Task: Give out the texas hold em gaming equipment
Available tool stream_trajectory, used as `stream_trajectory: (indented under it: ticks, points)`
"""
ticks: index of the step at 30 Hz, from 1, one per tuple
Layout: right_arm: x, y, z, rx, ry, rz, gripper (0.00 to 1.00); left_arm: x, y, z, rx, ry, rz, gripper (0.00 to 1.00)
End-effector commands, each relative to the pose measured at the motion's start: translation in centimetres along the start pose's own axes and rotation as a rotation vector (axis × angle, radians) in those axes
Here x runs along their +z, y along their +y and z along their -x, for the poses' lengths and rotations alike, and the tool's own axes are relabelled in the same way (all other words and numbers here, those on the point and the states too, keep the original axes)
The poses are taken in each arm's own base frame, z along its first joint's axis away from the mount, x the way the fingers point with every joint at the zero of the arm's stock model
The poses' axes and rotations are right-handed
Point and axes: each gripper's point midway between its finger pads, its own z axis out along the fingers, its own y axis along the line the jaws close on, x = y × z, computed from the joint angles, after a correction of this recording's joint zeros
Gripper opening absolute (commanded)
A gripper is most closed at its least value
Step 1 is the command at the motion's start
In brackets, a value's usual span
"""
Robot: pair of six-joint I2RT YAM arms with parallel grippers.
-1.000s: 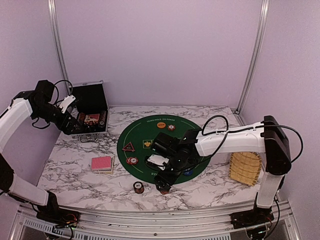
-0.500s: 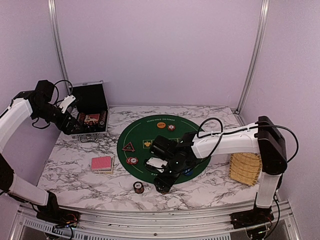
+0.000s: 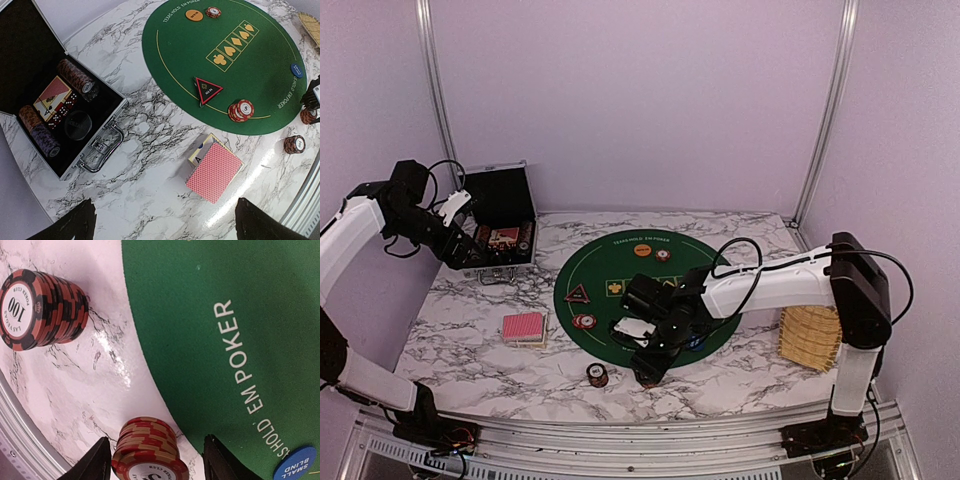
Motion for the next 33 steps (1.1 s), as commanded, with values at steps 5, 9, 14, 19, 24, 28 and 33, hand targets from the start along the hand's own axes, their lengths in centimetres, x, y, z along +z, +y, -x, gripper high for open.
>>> stream_trajectory:
  ticks: [5, 9, 14, 19, 24, 28, 33]
  points:
    - [0.1, -0.1, 0.4, 0.001, -0.015, 0.006, 0.47, -0.8, -0.5, 0.4, 0.007, -0.009, -0.003, 0.99]
    - [-0.8, 0.1, 0.8, 0.0, -0.032, 0.009, 0.25, -0.7, -0.5, 0.3, 0.006, -0.006, -0.005, 0.99]
    - [-2.4, 0.3, 1.4, 0.005, -0.056, 0.007, 0.1, -0.7, -0.5, 0.4, 0.005, -0.006, -0.007, 0.99]
    - [-3.5, 0.2, 1.9, 0.017, -0.074, -0.004, 0.03, -0.7, -0.4, 0.4, 0.006, -0.007, -0.006, 0.99]
    - [-5.1, -0.8, 2.8, 0.049, -0.11, -0.015, 0.01, -0.7, -0.4, 0.4, 0.007, -0.005, -0.007, 0.99]
    - [-6.2, -2.5, 3.3, 0.107, -0.147, -0.021, 0.0, -0.7, -0.4, 0.4, 0.009, -0.008, -0.005, 0.99]
    - [-6.0, -6.3, 2.6, 0.219, -0.159, -0.063, 0.0, -0.7, -0.5, 0.5, 0.01, -0.01, -0.007, 0.99]
